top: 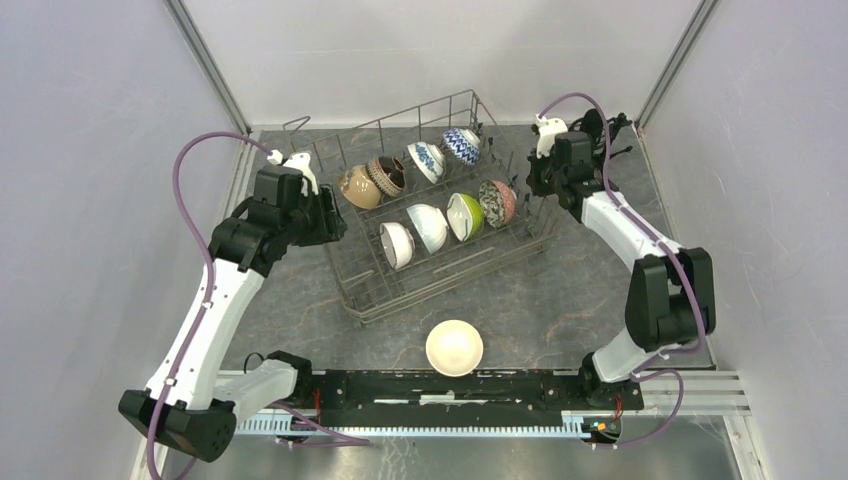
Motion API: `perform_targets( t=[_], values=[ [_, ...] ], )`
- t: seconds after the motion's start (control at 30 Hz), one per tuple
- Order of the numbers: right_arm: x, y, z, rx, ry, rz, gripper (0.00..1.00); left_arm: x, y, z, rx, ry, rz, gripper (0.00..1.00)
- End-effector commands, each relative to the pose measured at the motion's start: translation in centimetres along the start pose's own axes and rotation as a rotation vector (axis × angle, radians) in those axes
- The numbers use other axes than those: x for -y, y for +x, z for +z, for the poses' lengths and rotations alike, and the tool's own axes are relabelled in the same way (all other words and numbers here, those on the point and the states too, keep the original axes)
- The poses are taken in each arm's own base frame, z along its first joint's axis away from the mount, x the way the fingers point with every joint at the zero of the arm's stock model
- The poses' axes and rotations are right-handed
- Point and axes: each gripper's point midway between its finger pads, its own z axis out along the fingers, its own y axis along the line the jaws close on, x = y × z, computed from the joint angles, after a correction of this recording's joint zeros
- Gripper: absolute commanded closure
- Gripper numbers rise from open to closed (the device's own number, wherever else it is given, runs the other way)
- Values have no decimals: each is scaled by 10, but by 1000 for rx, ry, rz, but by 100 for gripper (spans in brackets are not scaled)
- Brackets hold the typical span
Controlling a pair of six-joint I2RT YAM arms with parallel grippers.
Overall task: Load the bowls into the dish rack
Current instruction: Move the dish rack to the center of the board.
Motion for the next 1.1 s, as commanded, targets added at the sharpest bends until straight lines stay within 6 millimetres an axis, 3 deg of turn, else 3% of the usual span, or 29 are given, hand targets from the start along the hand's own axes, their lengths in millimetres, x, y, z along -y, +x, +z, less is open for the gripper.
perform_targets(
  t=[0.0, 0.17, 0.33, 0.53, 0.77, 0.9, 1.07],
  values=[
    [9, 3, -24, 74, 103, 169, 100, 10, -10, 9, -1, 45, 11, 43],
    [11, 22, -45, 139, 132, 220, 100, 10, -12, 23, -18, 31, 12, 58],
    [15, 37, -61, 179, 166, 258, 100, 13, -28, 25, 11, 28, 15, 75],
    [17, 43, -59, 146, 164, 244, 100, 19, -47, 37, 9, 21, 26, 98],
    [32, 31, -49, 141, 155, 285, 100, 22, -74, 56, 46, -3, 42, 98],
    [35, 40, -49, 141, 155, 312, 100, 27, -89, 61, 67, 3, 50, 97],
    [31, 44, -53, 158, 137, 323, 100, 22, -97, 65, 81, -33, 67, 84]
  ],
)
